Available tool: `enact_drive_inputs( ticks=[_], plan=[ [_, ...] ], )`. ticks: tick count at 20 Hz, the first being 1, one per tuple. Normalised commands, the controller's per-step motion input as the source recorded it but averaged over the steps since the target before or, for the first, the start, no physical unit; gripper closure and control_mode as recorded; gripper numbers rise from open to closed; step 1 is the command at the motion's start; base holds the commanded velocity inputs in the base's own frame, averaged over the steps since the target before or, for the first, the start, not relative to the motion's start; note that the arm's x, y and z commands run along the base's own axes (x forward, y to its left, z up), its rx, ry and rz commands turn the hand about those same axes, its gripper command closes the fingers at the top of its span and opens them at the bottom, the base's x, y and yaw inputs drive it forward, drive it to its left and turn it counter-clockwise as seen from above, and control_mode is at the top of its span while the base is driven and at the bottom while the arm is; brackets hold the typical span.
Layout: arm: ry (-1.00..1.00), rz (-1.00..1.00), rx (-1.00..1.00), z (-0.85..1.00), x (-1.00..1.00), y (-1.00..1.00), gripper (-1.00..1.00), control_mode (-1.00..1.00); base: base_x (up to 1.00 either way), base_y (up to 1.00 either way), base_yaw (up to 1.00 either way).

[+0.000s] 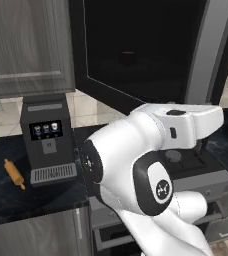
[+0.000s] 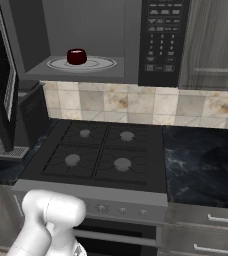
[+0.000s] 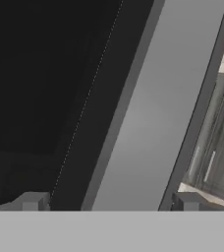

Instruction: Pick the mug from the counter and place it inside the microwave. Then close the microwave.

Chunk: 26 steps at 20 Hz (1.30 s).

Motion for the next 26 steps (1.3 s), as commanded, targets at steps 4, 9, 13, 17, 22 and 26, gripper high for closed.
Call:
enact_drive_inputs(
  ticks=[4, 9, 13, 17, 22, 26],
  plan=[
    [0.06, 0.01, 0.00, 0.05, 0.33, -0.41, -1.00, -1.00, 0.00, 0.00, 0.00],
    [0.02, 0.03, 0.00, 0.00, 0.47, -0.37, -1.00, -1.00, 0.00, 0.00, 0.00],
    [0.00, 0.05, 0.00, 0.00, 0.65, -0.35, -1.00, -1.00, 0.00, 0.00, 0.00],
    [0.00, 0.04, 0.00, 0.00, 0.66, -0.37, -1.00, -1.00, 0.00, 0.00, 0.00],
    [0.00, 0.04, 0.00, 0.00, 0.58, -0.35, -1.00, -1.00, 0.00, 0.00, 0.00],
    [0.00, 0.02, 0.00, 0.00, 0.40, -0.35, -1.00, -1.00, 0.00, 0.00, 0.00]
  ],
)
